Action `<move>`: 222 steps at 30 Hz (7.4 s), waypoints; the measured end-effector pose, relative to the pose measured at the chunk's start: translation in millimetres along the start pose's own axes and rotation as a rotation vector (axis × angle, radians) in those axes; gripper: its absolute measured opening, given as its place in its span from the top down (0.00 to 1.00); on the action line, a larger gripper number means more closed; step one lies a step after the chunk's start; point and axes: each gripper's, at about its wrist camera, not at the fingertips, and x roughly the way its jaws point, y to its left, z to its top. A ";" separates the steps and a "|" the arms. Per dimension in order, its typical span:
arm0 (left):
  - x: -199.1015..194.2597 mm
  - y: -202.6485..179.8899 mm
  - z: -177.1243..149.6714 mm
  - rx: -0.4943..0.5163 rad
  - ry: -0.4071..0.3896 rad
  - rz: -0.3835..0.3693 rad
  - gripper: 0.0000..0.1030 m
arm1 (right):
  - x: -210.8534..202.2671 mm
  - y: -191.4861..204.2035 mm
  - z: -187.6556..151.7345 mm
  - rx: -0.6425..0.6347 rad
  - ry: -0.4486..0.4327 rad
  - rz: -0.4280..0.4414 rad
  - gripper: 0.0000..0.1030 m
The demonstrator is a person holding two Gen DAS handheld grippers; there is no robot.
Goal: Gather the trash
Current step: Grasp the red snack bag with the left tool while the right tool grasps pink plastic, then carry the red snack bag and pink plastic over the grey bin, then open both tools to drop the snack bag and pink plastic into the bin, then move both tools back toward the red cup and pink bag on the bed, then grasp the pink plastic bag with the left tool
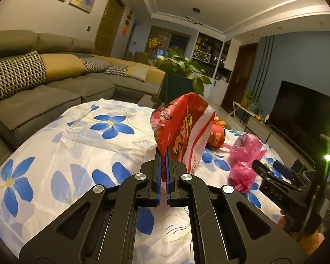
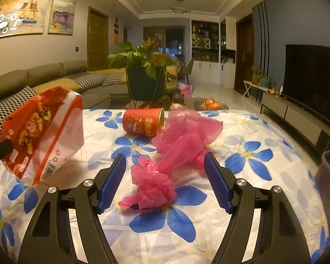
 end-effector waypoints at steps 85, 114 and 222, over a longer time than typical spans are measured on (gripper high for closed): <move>-25.7 -264.2 -47.8 0.299 0.033 -0.409 0.98 | -203.9 -217.6 -41.5 0.222 -0.247 -0.307 0.71; 5.9 -421.8 -100.1 0.439 0.106 -0.685 0.97 | -217.2 -292.6 -58.8 0.311 -0.272 -0.489 0.71; 149.3 -175.4 -6.3 0.219 0.141 -0.111 0.46 | -76.8 -138.4 5.3 0.165 -0.198 -0.196 0.24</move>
